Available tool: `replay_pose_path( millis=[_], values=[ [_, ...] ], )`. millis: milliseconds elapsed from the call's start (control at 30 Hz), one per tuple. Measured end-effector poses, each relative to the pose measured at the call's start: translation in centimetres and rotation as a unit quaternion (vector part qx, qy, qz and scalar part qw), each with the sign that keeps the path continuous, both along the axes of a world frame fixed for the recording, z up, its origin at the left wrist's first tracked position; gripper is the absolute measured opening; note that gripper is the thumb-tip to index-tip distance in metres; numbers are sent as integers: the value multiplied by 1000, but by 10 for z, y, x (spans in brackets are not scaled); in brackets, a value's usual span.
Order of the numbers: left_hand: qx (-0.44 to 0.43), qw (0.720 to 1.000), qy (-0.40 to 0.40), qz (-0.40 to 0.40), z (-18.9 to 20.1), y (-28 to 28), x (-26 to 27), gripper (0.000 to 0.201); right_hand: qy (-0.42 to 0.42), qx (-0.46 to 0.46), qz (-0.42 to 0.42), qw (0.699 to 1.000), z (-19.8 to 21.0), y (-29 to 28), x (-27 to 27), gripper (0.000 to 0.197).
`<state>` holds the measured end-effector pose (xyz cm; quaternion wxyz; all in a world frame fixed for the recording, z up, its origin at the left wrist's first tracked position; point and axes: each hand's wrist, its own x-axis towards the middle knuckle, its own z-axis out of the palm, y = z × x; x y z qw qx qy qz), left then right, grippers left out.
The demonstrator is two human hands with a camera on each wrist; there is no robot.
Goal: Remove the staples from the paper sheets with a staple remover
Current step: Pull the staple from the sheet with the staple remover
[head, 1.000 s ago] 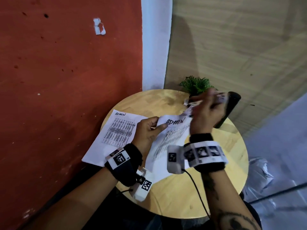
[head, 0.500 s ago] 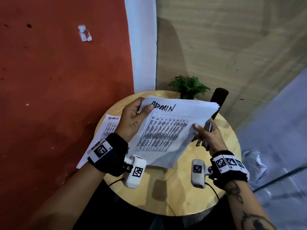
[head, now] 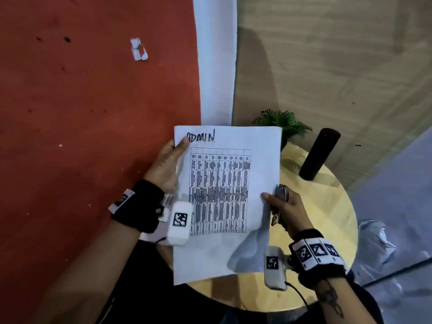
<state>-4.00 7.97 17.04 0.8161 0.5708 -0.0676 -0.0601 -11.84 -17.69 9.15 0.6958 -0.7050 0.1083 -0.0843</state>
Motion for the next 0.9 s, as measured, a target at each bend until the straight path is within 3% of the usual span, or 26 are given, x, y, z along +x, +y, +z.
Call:
replay_pose_path(
  millis=[67,200,333,400,467,533,600,700,800,900],
  values=[
    [36,995,85,-31,-37,19,3,39,12,27,-4,1000,-10,7,8,39],
    [102,970,205,-83,-127,37,-31,57,107,84,-33,990,-40,18,13,35],
    [130,968,204,-62,-168,46,-49,95,216,62,-20,974,-69,26,7,21],
    [144,967,203,-55,-171,56,-46,92,237,52,8,970,-79,35,6,17],
    [158,967,197,-34,-170,71,-36,70,251,32,73,965,-84,48,9,20],
    [167,966,198,9,-170,87,-21,45,274,-27,152,949,-89,68,19,21],
    [188,961,197,53,-168,106,-2,39,287,-110,195,931,-100,93,38,24],
    [240,950,188,66,-172,139,38,40,289,-173,182,924,-106,134,71,20],
    [278,942,178,53,-183,162,75,60,282,-195,132,930,-99,158,90,43],
    [310,934,172,37,-186,161,100,45,279,-189,111,935,-105,166,100,51]
  ],
)
